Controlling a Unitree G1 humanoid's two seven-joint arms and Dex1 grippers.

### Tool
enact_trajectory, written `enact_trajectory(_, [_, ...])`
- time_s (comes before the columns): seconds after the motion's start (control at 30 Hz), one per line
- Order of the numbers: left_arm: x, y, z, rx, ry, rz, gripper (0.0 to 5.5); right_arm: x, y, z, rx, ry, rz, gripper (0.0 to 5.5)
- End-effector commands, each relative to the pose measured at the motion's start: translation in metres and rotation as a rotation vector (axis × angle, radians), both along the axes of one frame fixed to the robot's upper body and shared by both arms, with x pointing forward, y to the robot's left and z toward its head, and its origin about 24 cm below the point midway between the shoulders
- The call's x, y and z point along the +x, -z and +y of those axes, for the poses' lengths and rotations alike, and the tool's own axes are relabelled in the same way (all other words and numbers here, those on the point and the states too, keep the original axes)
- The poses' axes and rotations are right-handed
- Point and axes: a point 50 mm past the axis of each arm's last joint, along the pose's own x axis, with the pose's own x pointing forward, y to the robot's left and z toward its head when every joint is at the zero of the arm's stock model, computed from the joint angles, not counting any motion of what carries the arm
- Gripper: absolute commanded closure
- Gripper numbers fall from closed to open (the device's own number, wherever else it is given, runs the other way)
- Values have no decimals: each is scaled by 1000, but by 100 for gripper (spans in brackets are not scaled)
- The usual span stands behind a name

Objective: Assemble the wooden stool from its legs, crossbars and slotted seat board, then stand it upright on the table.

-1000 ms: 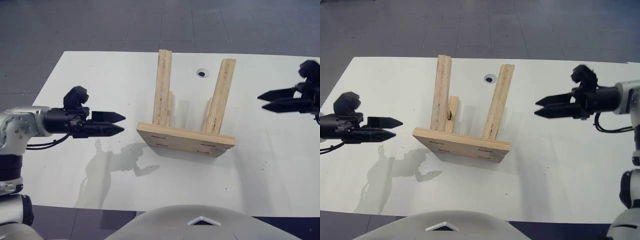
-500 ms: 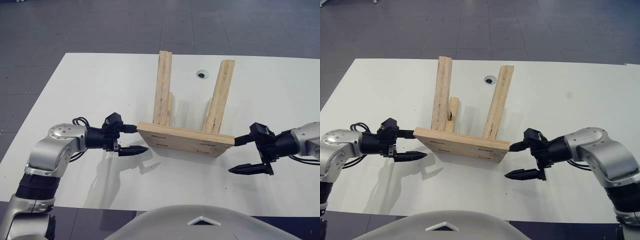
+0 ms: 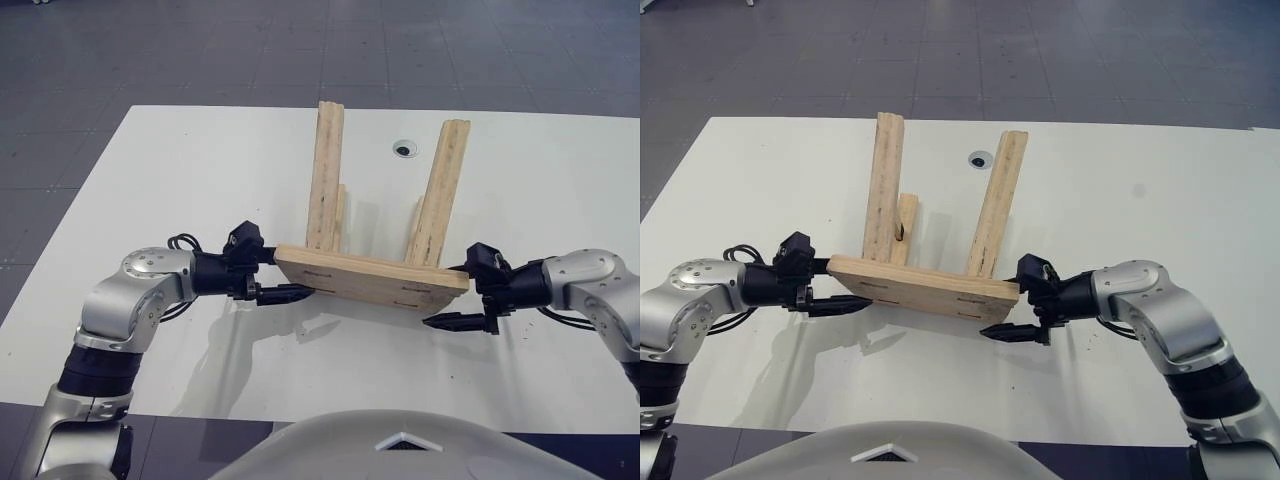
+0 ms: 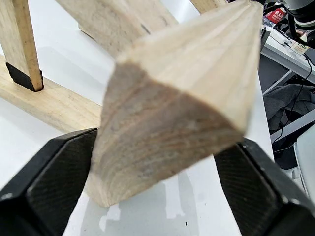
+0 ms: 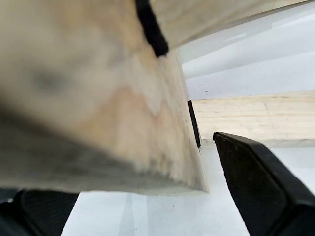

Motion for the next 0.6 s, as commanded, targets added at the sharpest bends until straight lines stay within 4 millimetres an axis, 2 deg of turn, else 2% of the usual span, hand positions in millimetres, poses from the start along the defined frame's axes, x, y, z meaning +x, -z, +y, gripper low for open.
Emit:
enact_trajectory(0.03, [-3, -6, 2, 16, 33, 11, 202, 9, -8, -3, -12, 24, -23, 185])
enact_trajectory(0.27, [-6, -8, 7, 33, 70, 74, 317, 18, -22, 2, 61, 16, 21, 324])
enact_trajectory(0.37, [-4, -18, 7, 0, 75, 147, 329, 15, -37, 5, 143, -14, 120, 336])
enact_trajectory(0.5, [-3, -50, 4, -113, 137, 229, 339, 13, -72, 8, 275, -83, 298, 341])
enact_trajectory(0.6, [-10, -73, 3, -163, 224, 290, 351, 16, -105, 5, 371, -129, 405, 346])
